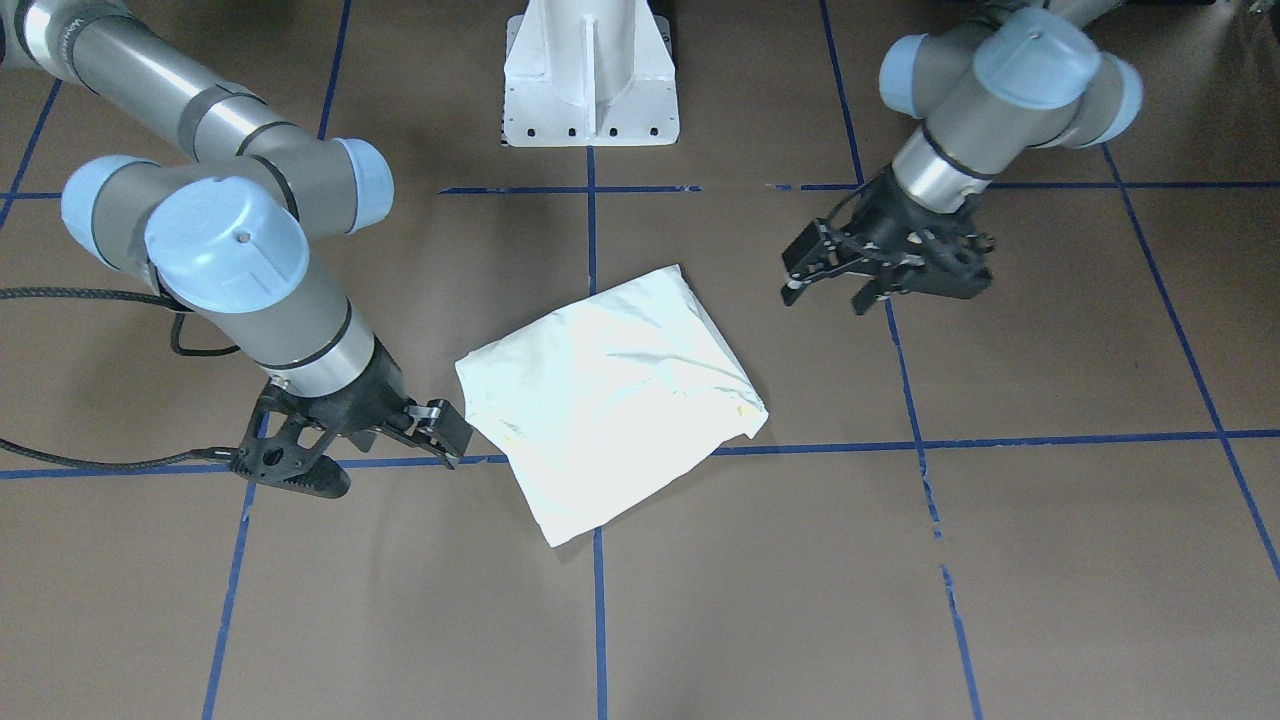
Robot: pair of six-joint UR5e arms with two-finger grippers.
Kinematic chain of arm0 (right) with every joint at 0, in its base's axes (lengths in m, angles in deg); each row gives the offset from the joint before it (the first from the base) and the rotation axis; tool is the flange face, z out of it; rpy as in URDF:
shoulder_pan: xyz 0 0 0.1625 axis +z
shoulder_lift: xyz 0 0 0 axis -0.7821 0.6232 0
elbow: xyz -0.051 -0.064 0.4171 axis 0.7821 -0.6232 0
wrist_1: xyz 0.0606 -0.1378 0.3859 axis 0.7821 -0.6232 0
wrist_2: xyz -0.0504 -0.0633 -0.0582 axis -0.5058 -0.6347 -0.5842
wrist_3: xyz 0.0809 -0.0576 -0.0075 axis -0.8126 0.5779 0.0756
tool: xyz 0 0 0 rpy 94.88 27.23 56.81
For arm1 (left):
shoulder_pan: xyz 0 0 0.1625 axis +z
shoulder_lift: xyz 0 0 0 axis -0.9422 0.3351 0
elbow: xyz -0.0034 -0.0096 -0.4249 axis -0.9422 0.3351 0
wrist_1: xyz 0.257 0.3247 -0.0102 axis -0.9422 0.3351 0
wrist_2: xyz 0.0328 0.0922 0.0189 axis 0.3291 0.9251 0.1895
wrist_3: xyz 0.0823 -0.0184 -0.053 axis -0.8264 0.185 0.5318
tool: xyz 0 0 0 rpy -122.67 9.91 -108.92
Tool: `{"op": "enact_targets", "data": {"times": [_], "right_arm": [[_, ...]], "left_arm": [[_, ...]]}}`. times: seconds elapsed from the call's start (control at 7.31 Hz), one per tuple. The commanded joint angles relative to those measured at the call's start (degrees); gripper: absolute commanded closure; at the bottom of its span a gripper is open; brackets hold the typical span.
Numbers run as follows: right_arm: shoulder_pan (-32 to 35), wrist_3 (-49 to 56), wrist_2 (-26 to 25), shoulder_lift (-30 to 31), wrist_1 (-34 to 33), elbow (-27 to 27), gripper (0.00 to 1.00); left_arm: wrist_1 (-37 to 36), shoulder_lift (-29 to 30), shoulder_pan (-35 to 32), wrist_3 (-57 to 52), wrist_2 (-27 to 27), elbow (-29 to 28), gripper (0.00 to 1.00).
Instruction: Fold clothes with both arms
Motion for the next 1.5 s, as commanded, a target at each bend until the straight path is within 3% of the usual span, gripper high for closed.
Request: {"op": "enact_targets", "data": {"times": [0.0, 0.14, 0.27, 0.41, 0.68, 0.96, 1.37], "right_arm": [[11.32, 24.35, 3.69, 11.11, -8.14, 7.27, 0.00], [17.83, 37.16, 8.42, 17.78, -8.33, 7.29, 0.00], [23.55, 48.95, 9.60, 23.68, -8.51, 7.03, 0.00], [27.00, 54.20, 9.78, 28.18, -8.86, 7.20, 0.00], [28.79, 53.83, 14.67, 31.82, -8.43, 8.60, 0.00], [29.66, 54.96, 13.74, 32.45, -6.16, 6.07, 0.00], [35.19, 54.61, 15.93, 35.07, -5.79, 4.57, 0.00]], "left_arm": [[-2.08, -10.17, -14.62, -31.66, -0.27, 1.01, 0.00], [-6.53, -11.35, -20.00, -46.61, -0.01, -0.30, 0.00], [-13.10, -11.53, -24.41, -56.51, -0.18, -0.57, 0.00], [-18.47, -12.40, -26.19, -58.61, -0.62, -0.14, 0.00], [-17.65, -16.10, -26.82, -57.50, -5.52, -0.83, 0.00], [-10.31, -15.23, -31.11, -48.13, -5.55, -4.85, 0.00], [-8.59, -15.57, -34.30, -48.43, -5.64, -11.54, 0.00]]}}
